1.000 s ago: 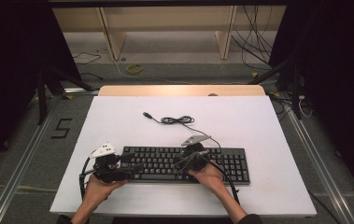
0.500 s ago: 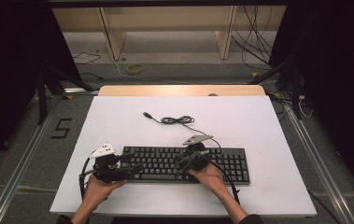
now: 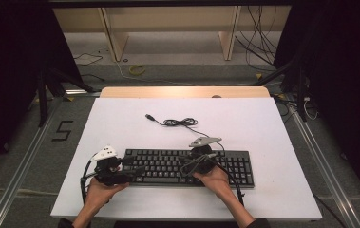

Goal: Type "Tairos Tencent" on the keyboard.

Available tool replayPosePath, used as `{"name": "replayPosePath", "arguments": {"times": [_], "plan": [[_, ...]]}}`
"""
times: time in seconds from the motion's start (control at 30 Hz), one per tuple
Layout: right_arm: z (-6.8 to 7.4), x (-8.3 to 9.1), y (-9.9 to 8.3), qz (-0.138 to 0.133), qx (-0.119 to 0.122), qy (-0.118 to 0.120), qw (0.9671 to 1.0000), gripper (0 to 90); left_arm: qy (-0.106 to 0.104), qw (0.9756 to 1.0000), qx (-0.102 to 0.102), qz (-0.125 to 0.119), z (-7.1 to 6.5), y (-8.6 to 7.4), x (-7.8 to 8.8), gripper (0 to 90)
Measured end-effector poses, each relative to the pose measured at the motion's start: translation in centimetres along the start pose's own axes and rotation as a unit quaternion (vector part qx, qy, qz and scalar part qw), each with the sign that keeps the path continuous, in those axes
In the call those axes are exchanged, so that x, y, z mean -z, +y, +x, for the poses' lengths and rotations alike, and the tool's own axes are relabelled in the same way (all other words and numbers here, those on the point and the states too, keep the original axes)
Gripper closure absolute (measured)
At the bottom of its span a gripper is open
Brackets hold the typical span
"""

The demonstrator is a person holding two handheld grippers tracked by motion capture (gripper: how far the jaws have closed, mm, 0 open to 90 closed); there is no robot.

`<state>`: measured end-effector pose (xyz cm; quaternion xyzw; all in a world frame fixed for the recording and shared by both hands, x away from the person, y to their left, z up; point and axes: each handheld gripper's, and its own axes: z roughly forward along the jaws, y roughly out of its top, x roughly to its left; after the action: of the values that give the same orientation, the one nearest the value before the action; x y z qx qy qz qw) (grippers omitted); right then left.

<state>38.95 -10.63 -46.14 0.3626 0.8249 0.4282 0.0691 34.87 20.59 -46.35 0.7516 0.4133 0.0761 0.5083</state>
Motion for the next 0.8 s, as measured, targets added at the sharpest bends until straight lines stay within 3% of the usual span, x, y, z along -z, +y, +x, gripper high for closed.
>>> {"name": "replayPosePath", "arguments": {"times": [0.23,0.5,0.8], "plan": [[0.1,0.4,0.0,-0.007,0.0,0.007,0.9999,80.5,0.0,1.0,-0.004,0.001,-0.1,0.0,0.0,29.1],[0.4,1.2,0.0,-0.017,-0.002,0.024,0.9996,64.1,0.004,1.0,-0.004,0.003,0.0,0.0,-0.1,29.3],[1.1,1.8,-0.1,-0.024,0.006,0.034,0.9991,55.6,0.014,0.9998,0.001,0.012,0.3,0.0,-0.2,31.7]]}}
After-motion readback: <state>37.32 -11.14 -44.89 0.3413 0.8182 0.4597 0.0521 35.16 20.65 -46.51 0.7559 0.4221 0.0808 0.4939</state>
